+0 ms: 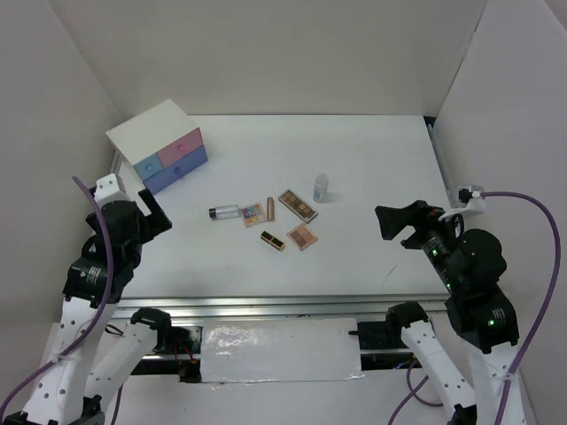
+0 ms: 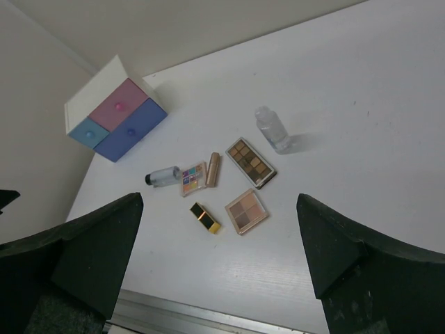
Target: Organize the makeup
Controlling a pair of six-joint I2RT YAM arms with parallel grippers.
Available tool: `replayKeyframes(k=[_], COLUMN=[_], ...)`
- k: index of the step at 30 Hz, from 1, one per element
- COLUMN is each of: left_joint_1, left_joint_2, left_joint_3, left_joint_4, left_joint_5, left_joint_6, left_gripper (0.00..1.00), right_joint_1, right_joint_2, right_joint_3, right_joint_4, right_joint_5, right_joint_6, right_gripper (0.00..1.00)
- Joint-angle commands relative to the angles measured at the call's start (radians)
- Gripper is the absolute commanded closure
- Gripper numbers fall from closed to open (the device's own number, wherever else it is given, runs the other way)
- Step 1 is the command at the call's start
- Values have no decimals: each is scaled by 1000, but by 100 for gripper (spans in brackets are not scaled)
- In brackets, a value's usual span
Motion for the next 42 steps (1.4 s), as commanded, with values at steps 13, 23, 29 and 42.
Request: replayKeyframes(k=[13,23,29,42], left_joint_1=[-2,8,114,317], left_joint_2=[-21,-102,57,701], left_joint_3=[-84,-405,-568,-473], left_joint_4=[40,658,1099,1792], left_joint_5=[-43,-91,-125,174], left_joint_6=[-387,-722,-780,-798], left_gripper=[0,1,5,13], right_joint_1=[8,7,8,10], right_joint_2=[-39,75,143,217], right_joint_3=[-121,-258,-276,-523], right_joint_4=[181,560,673,1075], right_joint_5=[-261,-682,-753,-796], right_joint_6=[25,239,307,468], right_gripper=[0,0,0,0])
